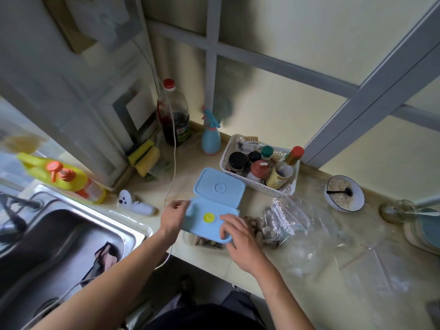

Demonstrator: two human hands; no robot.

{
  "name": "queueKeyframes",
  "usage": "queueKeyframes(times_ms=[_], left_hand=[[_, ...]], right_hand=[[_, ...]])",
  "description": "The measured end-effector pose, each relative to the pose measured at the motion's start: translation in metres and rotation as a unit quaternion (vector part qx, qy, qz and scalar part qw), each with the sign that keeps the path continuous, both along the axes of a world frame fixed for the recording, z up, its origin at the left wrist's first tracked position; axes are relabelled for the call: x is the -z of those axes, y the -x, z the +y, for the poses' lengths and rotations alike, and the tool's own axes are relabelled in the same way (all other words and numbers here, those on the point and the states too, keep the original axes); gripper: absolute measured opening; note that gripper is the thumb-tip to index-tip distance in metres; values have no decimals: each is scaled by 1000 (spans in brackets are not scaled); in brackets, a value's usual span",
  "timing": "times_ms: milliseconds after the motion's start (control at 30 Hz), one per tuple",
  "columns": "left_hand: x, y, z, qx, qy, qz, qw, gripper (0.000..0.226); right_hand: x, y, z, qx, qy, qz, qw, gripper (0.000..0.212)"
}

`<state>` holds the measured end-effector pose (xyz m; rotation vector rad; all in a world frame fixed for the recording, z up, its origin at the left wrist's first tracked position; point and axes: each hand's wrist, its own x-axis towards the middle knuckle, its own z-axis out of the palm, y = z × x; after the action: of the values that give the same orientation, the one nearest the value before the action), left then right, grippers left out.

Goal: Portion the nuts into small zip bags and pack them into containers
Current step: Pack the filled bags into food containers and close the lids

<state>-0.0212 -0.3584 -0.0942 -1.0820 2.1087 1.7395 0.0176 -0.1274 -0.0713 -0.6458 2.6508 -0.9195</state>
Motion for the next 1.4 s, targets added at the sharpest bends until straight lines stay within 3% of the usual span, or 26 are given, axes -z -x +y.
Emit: queueKeyframes(times_ms=[100,200,367,500,633,767,900,1033,1200,1400], left_hand=[[12,-13,-3,139,149,-28,979,31],[20,-28,5,167,249,-16,954,25],[22,-41,22,200,261,-21,944,29],[31,-44,30,221,234,7,947,39],[35,-42,31,200,226,9,953,36],[33,-37,23,207,219,-4,953,42],[34,-31,22,235,213,-6,948,58],[35,-31,29,336,254,-14,907,78],[35,-31,31,407,306,-62,858,131],[35,-26,32,398,290,-75,867,138]], right_hand=[[23,-12,8,10,-27,-36,999,34],[34,-18,7,57,-20,-56,997,31],[34,-10,-10,247,-3,11,969,33],[29,3,-18,316,-15,-78,945,30],[32,13,-20,358,-11,-97,929,18],[35,17,-19,361,-25,-117,925,14],[31,26,-16,333,-98,-152,926,22],[35,30,-20,315,-153,-169,921,29],[56,21,-46,345,-118,-109,925,40],[63,14,-52,328,-169,-55,928,56]])
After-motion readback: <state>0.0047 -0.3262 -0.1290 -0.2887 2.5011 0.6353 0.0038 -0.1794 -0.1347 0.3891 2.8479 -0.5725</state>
